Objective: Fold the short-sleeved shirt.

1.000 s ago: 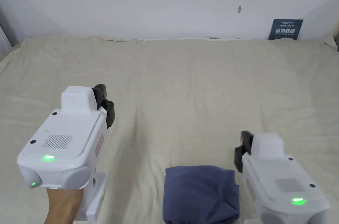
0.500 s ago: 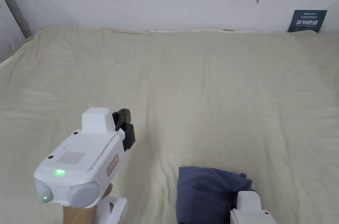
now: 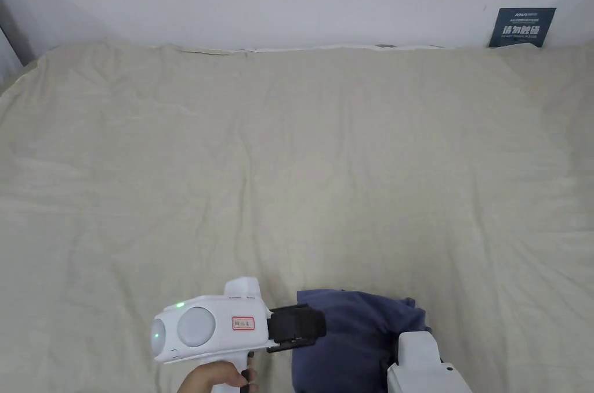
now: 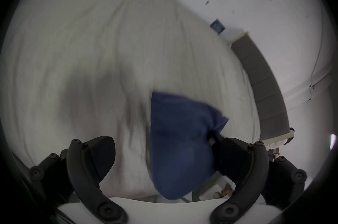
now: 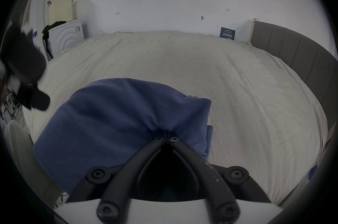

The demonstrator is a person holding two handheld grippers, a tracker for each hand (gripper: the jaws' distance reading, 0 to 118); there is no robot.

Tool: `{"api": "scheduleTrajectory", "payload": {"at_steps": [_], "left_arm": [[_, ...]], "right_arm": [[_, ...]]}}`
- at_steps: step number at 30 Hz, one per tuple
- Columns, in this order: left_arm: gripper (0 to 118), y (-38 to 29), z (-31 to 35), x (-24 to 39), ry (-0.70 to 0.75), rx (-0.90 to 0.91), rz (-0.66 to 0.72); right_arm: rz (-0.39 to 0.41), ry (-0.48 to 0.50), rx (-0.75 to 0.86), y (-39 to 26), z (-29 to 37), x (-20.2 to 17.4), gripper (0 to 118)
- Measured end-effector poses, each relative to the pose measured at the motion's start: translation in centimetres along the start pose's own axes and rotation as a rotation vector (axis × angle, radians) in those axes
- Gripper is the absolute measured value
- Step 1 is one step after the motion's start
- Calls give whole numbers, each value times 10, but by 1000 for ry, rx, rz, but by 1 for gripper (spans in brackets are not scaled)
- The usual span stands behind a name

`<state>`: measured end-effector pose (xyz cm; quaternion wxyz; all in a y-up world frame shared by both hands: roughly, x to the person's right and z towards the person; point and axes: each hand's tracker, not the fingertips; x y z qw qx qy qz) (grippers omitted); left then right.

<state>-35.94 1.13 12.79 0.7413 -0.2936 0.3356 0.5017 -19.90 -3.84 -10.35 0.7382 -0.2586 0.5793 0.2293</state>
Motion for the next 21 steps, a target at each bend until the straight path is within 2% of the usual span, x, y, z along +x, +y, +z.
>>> {"api": "scheduleTrajectory", "payload": {"at_steps": [2, 3, 4, 5, 7, 9, 11, 13, 15, 16, 21], "left_arm": [[102, -2, -13, -2, -3, -24, -6], [86, -3, -17, -2, -6, -31, -10], [64, -3, -21, -3, -16, -42, -15], [55, -4, -24, -1, -19, -58, -18], [53, -8, -25, 1, -64, -65, 6], [48, -9, -23, 6, -27, -47, 2], [30, -10, -24, 8, -37, -39, -17], [23, -9, -22, 7, -36, -33, -9], [22, -8, -16, 12, -24, -13, -35], [21, -6, -11, 13, -24, -2, -47], [20, 22, 34, 6, 28, 70, -164]], "right_arm": [[-2, 5, -1, 0, 0, 1, 1], [-3, 7, -1, 1, 0, 1, 1], [-5, 9, -2, 1, 1, 1, 1], [-6, 11, -3, 1, 1, 2, 1], [-2, 15, -7, 2, 1, 2, 1], [10, 18, -7, 3, 0, 3, 1], [25, 19, -8, 4, 1, 3, 1], [37, 25, -22, 12, 4, 4, 1], [36, 43, -36, 24, 11, 6, 1], [26, 75, 2, 30, 17, 7, 1], [44, 87, 158, 81, 50, 3, 1]]}}
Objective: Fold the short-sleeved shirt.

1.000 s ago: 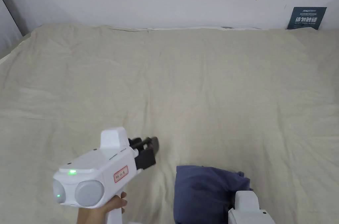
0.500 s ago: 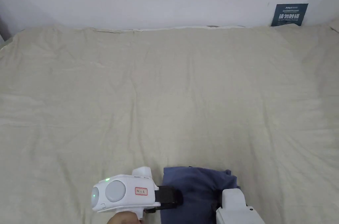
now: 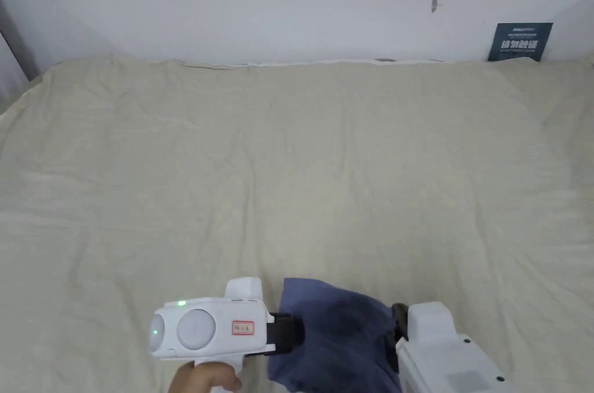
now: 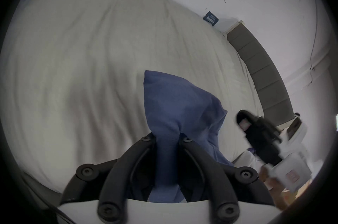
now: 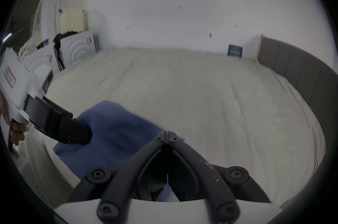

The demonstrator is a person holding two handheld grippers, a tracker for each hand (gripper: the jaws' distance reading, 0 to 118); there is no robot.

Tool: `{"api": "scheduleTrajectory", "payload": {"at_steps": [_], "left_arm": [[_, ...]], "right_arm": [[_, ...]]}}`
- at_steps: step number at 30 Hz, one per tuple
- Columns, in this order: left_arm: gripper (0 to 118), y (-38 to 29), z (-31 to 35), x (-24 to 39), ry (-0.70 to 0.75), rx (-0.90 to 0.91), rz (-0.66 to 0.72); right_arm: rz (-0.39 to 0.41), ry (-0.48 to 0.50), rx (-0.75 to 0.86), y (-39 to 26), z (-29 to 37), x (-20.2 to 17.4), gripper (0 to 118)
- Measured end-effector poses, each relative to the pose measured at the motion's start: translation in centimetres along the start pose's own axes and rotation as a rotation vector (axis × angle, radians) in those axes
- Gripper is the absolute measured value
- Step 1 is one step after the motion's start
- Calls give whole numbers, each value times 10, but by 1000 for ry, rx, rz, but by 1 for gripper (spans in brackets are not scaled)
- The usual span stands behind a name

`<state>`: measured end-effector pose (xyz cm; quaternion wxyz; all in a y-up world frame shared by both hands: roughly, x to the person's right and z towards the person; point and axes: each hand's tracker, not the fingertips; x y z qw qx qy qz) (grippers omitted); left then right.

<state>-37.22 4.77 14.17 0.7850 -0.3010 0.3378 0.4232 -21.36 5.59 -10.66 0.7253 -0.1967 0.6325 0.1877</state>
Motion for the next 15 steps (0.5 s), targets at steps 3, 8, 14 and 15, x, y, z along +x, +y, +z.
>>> {"api": "scheduleTrajectory", "payload": {"at_steps": [3, 8, 14, 15], "left_arm": [[20, 23, 33, -31, 99, 31, -47], [20, 63, 82, -125, 278, 68, -48], [20, 95, 143, -230, 518, 118, -6], [20, 100, 149, -250, 551, 106, -5]], "right_arm": [[2, 2, 67, 30, 9, -5, 1], [18, -1, 122, 60, 11, -20, 1], [22, 15, 138, 80, -5, -47, 1], [27, 18, 137, 82, -10, -51, 1]]}}
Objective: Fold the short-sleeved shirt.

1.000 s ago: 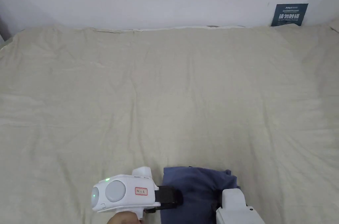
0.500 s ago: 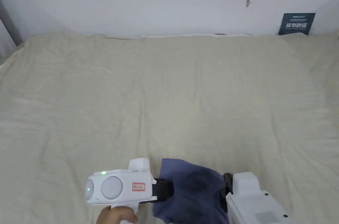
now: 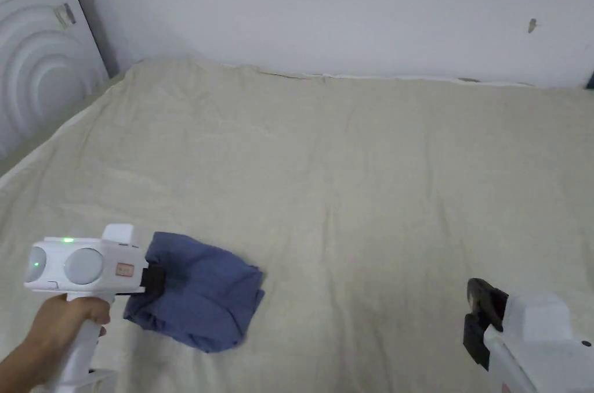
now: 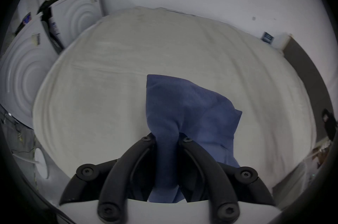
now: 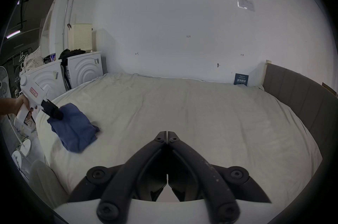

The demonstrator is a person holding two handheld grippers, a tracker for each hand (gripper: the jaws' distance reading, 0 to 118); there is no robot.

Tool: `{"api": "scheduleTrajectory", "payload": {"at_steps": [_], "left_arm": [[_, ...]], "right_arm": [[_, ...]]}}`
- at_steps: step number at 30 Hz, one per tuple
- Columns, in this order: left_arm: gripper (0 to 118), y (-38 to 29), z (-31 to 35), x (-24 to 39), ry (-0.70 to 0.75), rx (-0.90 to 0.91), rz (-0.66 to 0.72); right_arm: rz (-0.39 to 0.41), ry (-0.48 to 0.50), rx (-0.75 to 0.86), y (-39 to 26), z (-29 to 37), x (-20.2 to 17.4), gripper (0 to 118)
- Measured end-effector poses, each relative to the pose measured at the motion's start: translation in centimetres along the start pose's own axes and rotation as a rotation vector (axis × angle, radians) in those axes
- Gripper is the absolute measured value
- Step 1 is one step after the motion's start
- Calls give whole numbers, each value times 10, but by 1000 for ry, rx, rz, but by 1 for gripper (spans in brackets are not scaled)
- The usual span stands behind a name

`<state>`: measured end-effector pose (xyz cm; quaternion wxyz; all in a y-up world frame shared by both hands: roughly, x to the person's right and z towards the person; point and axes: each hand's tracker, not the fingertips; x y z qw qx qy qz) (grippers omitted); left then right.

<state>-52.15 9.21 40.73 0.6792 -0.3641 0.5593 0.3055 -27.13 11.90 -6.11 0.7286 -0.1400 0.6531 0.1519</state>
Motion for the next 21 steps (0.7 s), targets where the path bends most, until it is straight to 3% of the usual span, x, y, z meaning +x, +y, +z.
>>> {"api": "scheduleTrajectory", "payload": {"at_steps": [6, 10, 11, 12, 13, 14, 15, 21], "left_arm": [[20, 13, -35, -89, 138, -46, 89], [22, 9, -38, -101, 137, -53, 144], [30, 8, -38, -99, 137, -51, 155], [46, 7, -37, -98, 148, -50, 168], [83, 7, -36, -97, 160, -46, 190], [107, 9, -36, -92, 177, -48, 224], [118, 9, -29, -89, 160, -26, 232], [110, 28, 45, -47, 121, 220, 197]], "right_arm": [[-2, 9, -32, 1, -27, -17, 1], [-6, 3, -51, -2, -34, -19, 1], [-11, 0, -55, -2, -34, -19, 1], [-15, 0, -57, -2, -33, -18, 1], [-19, 2, -59, 0, -32, -16, 1], [-22, 1, -56, 1, -29, -14, 1], [-25, -7, -49, 4, -25, -13, 1], [-42, -82, 37, 32, 7, 9, 1]]}}
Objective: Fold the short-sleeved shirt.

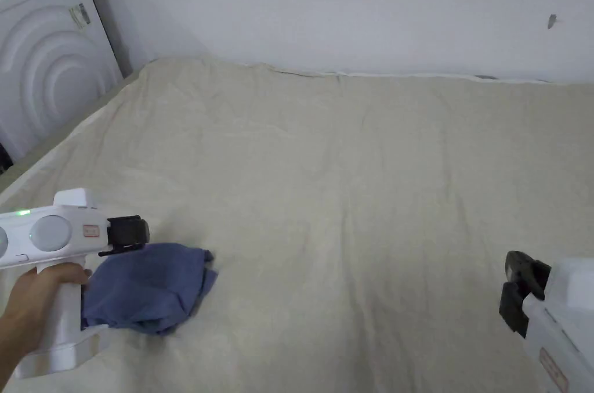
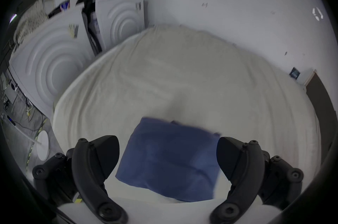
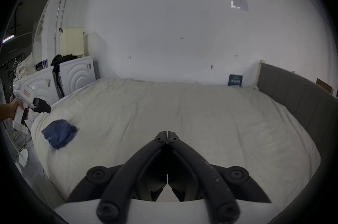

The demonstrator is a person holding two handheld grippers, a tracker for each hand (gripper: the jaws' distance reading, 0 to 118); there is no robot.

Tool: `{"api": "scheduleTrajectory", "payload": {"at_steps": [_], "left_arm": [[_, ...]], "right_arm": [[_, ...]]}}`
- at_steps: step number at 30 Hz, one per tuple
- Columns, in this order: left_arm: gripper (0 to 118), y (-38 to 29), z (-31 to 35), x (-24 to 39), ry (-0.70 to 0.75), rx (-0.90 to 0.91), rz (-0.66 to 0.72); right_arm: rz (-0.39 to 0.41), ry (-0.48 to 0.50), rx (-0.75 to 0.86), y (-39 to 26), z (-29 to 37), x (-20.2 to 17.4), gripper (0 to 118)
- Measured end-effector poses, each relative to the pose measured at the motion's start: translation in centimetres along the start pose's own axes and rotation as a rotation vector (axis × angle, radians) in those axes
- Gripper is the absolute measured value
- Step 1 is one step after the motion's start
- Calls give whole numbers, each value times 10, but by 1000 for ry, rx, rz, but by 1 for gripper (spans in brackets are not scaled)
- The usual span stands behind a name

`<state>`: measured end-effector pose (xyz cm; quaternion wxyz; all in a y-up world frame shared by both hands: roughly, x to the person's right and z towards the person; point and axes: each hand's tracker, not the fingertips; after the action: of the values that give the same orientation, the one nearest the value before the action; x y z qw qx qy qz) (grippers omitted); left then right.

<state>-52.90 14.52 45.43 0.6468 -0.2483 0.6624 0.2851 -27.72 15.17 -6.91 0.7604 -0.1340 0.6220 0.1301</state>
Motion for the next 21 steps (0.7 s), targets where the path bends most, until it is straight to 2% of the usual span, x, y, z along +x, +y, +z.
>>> {"api": "scheduleTrajectory", "payload": {"at_steps": [8, 13, 16, 21], "left_arm": [[109, 20, 153, 92, -80, 479, -41], [109, 8, 224, 170, -159, 678, -131], [109, -6, 247, 211, -210, 749, -148], [103, -37, 247, 269, -239, 853, -202]], "right_arm": [[35, -82, 175, 57, 54, 38, 1], [50, -121, 271, 83, 85, 62, 1], [65, -144, 313, 92, 98, 74, 1], [87, -187, 360, 96, 117, 95, 1]]}}
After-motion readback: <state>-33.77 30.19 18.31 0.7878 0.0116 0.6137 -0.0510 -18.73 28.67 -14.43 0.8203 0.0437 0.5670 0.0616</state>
